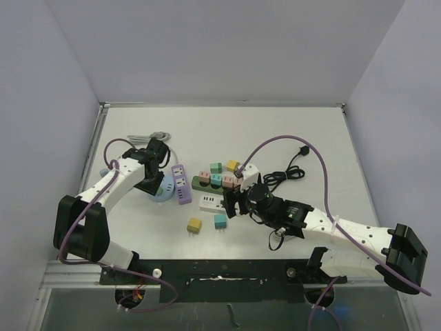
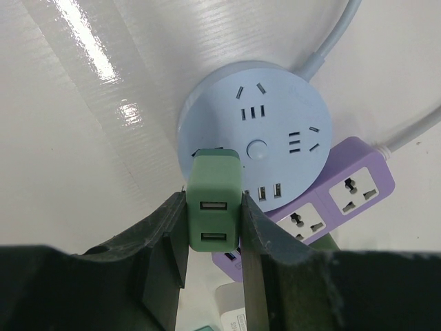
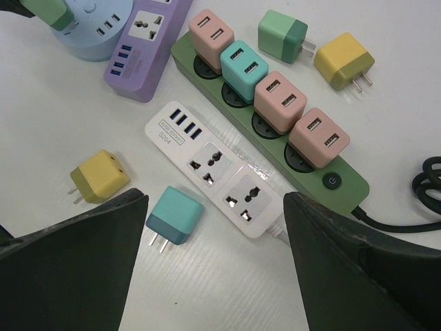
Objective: Insert the plug
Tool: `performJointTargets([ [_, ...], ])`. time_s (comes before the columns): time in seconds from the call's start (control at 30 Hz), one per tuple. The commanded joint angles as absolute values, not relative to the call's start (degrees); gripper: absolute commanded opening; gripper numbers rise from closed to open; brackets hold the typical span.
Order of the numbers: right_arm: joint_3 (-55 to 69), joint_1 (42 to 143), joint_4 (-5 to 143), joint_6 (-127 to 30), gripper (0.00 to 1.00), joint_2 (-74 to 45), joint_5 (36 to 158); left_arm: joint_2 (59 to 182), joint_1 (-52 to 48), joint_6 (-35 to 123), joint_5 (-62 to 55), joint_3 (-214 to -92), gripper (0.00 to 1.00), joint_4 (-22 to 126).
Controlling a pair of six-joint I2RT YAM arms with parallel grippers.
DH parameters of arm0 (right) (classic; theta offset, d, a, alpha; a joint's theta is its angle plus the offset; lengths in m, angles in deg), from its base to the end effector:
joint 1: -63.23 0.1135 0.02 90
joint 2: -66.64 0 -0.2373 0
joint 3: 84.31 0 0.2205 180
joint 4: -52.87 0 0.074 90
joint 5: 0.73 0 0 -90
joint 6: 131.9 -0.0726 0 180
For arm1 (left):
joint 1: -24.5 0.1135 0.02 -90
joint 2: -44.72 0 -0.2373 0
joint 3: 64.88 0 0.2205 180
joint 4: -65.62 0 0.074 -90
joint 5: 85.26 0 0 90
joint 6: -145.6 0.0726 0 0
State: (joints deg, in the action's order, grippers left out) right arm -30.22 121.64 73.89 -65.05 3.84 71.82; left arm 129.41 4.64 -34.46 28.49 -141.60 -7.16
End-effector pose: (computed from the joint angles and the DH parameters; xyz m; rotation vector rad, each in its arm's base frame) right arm 0.1515 0.2049 0.2201 -0.4583 2.0608 0.5529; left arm 0.2347 -0.0537 0.1806 -1.5945 2.1886 0.1475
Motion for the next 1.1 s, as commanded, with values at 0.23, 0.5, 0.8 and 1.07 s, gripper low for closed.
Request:
performJointTargets([
  [0.23,-30.20,120.79,70.90,-65.08,0.82,5.35,69.84,132.17,5.49,-36.57,30.62,-144.74,0.00,-9.03],
  [0.5,-30.43,120.68,71.31,-65.27,0.82,5.08,69.76,134.09,6.08,-37.26,31.55,-145.06,0.00,-11.68],
  [0.8,-30.29,120.71,71.66,-65.45,0.82,5.16,69.79,132.28,6.13,-38.03,30.56,-144.04,0.00,-11.83],
  [1.07,-30.55,120.71,71.88,-65.54,0.82,5.11,69.50,132.44,6.48,-38.71,29.70,-144.04,0.00,-12.73],
])
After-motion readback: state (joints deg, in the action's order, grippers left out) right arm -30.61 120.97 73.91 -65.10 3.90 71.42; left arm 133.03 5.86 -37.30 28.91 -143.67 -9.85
